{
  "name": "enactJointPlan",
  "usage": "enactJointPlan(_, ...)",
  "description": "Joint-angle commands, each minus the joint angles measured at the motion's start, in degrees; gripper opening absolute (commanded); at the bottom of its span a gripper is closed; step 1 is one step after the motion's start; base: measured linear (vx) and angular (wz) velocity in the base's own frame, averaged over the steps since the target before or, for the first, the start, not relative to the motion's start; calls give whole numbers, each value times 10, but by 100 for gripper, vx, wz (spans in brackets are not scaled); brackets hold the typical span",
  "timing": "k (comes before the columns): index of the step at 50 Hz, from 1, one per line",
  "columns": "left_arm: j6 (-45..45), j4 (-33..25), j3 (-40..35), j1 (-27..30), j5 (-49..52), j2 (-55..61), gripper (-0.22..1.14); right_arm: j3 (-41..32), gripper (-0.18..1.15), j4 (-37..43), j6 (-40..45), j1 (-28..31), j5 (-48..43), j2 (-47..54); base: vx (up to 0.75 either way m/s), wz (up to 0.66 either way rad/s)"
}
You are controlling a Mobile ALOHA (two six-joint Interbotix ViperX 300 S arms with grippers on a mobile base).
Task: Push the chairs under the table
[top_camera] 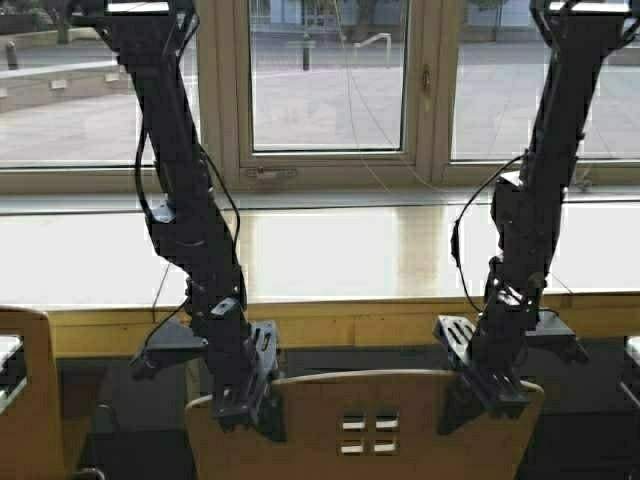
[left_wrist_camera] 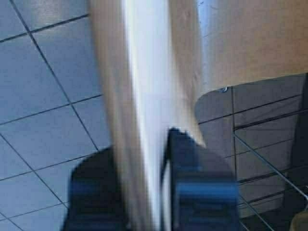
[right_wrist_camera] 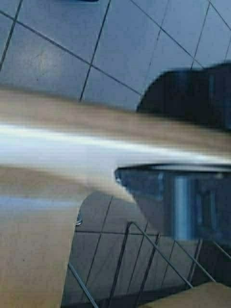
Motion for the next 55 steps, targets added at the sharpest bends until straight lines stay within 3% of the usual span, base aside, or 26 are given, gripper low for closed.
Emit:
enactJointPlan(1, 46, 6, -9, 5, 6, -16, 3, 26, 4, -15, -28, 11, -1, -10, 22, 1)
enactJointPlan(33, 48, 10, -4, 4, 6, -33, 3, 34, 4, -36, -31, 11, -4, -17, 22, 6)
enactJointPlan(55, 65, 13, -4, 4, -25, -32, 3, 19, 4, -132, -33, 11, -31, -19, 18, -4)
